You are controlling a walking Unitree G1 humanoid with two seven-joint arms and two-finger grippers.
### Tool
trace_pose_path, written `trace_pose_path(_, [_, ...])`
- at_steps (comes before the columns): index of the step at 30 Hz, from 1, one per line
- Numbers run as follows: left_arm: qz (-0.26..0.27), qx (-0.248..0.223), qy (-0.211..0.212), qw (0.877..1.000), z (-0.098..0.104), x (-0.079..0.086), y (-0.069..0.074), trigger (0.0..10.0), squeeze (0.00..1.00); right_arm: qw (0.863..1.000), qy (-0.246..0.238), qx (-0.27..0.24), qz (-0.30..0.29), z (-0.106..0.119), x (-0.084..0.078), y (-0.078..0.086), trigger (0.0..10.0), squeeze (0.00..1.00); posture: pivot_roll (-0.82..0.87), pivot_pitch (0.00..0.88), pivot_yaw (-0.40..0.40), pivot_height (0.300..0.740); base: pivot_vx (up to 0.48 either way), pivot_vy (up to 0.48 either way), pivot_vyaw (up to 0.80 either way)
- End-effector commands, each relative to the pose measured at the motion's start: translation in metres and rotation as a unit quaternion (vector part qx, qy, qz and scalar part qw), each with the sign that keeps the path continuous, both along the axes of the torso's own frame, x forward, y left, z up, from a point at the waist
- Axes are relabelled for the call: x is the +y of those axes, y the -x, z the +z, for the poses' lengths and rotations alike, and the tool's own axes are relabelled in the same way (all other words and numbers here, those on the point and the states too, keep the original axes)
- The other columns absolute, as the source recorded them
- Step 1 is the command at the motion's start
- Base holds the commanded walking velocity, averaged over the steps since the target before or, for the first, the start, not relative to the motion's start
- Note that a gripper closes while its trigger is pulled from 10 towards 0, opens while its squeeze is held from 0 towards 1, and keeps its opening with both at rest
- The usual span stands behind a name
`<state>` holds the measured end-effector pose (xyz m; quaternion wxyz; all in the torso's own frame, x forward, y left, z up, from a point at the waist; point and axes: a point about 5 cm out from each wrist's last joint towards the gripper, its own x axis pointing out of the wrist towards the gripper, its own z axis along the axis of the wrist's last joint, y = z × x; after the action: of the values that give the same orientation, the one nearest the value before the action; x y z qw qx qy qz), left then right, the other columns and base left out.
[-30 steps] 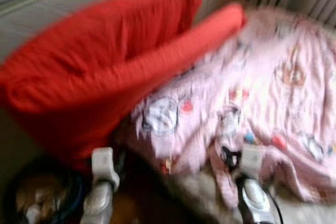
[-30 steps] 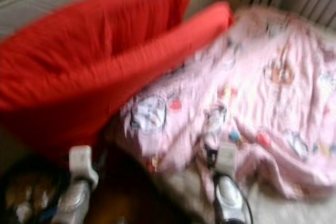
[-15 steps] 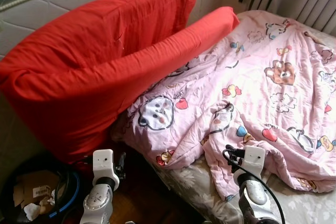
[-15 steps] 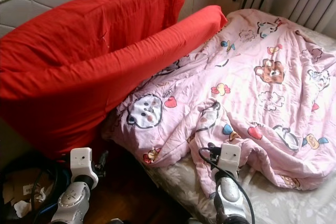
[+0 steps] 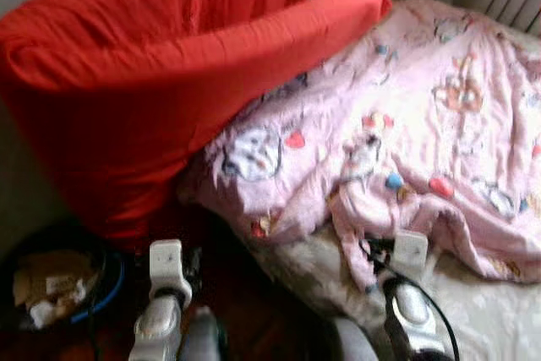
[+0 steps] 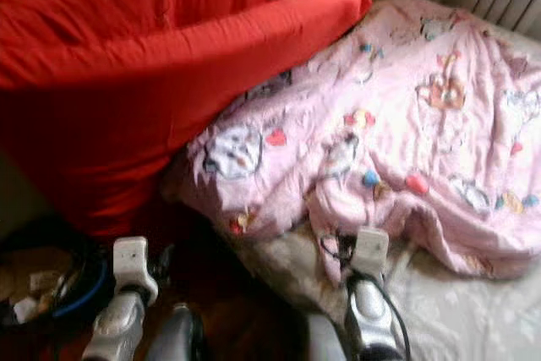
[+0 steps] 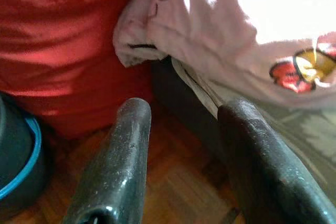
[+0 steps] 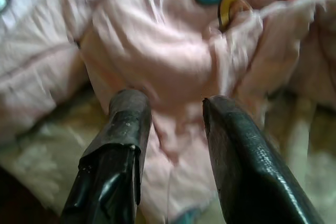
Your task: Clean up the room
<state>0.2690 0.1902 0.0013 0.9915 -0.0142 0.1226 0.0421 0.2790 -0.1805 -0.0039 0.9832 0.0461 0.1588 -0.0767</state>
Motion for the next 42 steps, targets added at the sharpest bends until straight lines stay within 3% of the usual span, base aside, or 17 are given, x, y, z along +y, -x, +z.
trace_pose_path(1, [-0.002,0.01,0.0,1.0,-0.004,0.0,0.004,10.0,0.0,1.0,-0.004,0.024,0.01,-0.006,0.002,0.003,10.0,0.0,0.02,0.208,-0.005,0.621,0.0,0.0,0.0])
trace_pose_path(11, [-0.01,0.01,-0.004,1.0,-0.004,-0.001,0.003,10.0,0.0,0.999,-0.024,0.025,0.023,-0.005,0.009,0.001,10.0,0.0,0.02,0.207,-0.004,0.621,0.0,0.0,-0.17])
trace_pose_path(23, [-0.013,0.008,-0.004,1.0,-0.001,-0.003,0.0,10.0,0.0,0.995,-0.01,0.036,0.098,-0.005,0.018,-0.002,10.0,0.0,0.02,0.199,-0.001,0.621,0.0,0.0,0.0])
trace_pose_path(31, [-0.013,0.007,-0.004,1.0,-0.001,-0.003,0.0,10.0,0.0,0.996,0.007,0.056,0.062,-0.005,0.01,-0.005,10.0,0.0,0.02,0.2,0.0,0.621,0.0,0.0,0.0])
trace_pose_path(32, [-0.013,0.006,-0.004,1.0,-0.001,-0.003,0.0,10.0,0.0,0.997,-0.004,0.052,0.054,-0.004,0.009,-0.006,10.0,1.0,0.02,0.201,0.0,0.621,0.0,0.0,0.0])
trace_pose_path(42, [-0.013,0.006,-0.005,1.0,-0.001,-0.001,0.001,10.0,0.0,0.998,-0.005,0.069,0.002,-0.001,-0.001,-0.011,10.0,1.0,0.04,0.221,0.006,0.621,0.0,0.0,0.0])
